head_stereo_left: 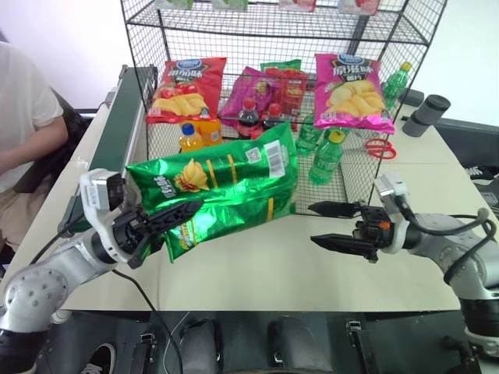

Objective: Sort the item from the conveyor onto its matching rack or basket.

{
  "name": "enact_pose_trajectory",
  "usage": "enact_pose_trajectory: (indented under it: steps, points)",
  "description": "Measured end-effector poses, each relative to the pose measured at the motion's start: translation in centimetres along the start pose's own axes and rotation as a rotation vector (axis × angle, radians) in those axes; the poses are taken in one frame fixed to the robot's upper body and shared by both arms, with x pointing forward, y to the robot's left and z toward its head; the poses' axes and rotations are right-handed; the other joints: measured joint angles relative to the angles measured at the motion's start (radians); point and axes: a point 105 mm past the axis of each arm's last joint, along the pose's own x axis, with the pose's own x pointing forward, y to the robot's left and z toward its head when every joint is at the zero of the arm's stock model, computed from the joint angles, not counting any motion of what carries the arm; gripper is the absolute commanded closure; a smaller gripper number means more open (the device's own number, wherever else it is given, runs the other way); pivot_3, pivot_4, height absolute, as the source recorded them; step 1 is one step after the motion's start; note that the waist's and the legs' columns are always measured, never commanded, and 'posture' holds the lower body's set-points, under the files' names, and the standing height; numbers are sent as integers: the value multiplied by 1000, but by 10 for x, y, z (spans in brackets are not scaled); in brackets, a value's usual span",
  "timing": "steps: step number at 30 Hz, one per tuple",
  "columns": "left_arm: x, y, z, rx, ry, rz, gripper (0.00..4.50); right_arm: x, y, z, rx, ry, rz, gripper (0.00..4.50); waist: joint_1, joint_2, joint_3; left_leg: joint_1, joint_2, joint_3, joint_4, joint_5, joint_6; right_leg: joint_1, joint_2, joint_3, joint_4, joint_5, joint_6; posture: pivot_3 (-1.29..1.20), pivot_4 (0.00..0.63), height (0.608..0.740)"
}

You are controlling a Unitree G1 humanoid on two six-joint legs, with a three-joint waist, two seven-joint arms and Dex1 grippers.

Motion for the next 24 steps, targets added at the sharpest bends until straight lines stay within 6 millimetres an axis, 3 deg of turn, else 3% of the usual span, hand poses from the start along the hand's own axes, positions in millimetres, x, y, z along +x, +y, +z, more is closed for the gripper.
enact_pose_trajectory:
  steps: [5,12,18,22,24]
  points:
    - [7,-2,2,-141,25,-109,4480,10,13,16,41,-66,48,0,-8,0,0,0,0,0,0,0,0,-1,1,1,0,0,0,0,150,740]
    - [10,4,-13,-263,87,-147,4480,29,34,39,106,-133,185,0,-3,0,0,-1,0,0,0,0,0,-2,1,2,0,0,0,0,150,740]
    - [12,9,-21,-284,97,-149,4480,35,52,31,163,-51,265,0,3,0,0,-1,0,-1,0,0,0,-2,0,2,0,0,0,0,150,740]
    - [12,9,-22,-283,98,-150,4500,47,50,18,163,-1,261,1169,-1,0,0,-1,0,-1,0,0,0,-2,0,2,0,0,0,0,150,740]
    - [13,9,-23,-287,97,-155,4500,51,49,14,158,26,263,2266,0,0,0,-2,0,-1,0,0,0,-2,0,2,0,0,0,0,150,740]
